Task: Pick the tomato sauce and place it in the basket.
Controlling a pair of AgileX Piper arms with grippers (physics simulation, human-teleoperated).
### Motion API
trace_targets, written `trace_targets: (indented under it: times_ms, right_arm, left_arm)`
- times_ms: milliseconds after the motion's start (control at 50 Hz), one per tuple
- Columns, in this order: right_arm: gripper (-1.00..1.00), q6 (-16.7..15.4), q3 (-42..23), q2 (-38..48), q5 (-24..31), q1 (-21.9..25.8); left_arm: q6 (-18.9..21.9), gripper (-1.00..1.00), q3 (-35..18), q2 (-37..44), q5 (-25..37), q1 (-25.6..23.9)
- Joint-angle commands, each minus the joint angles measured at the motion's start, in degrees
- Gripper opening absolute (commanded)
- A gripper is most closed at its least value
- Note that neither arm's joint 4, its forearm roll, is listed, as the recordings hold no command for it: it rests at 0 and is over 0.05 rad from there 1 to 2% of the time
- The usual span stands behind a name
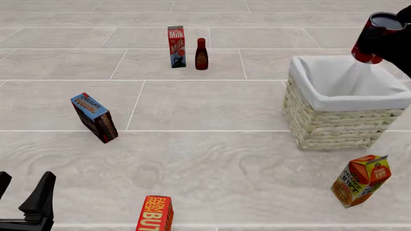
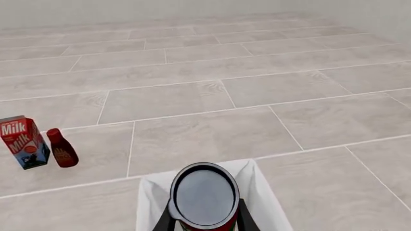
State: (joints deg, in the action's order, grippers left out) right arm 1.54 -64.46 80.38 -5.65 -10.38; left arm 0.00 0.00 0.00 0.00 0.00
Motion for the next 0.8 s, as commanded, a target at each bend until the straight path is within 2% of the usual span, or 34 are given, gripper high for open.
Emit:
trace_targets:
  times_ms: [20, 800]
  right_arm:
    - [-1.00, 0.46, -4.24, 3.40, 3.16, 0.51]
    - [-1.00, 0.64, -10.76, 10.55, 5.09, -0.25]
  left_arm:
    - [0.00, 1.00, 0.00, 0.00, 0.00, 0.00]
    - [0.00, 1.00, 0.00, 0.00, 0.00, 0.00]
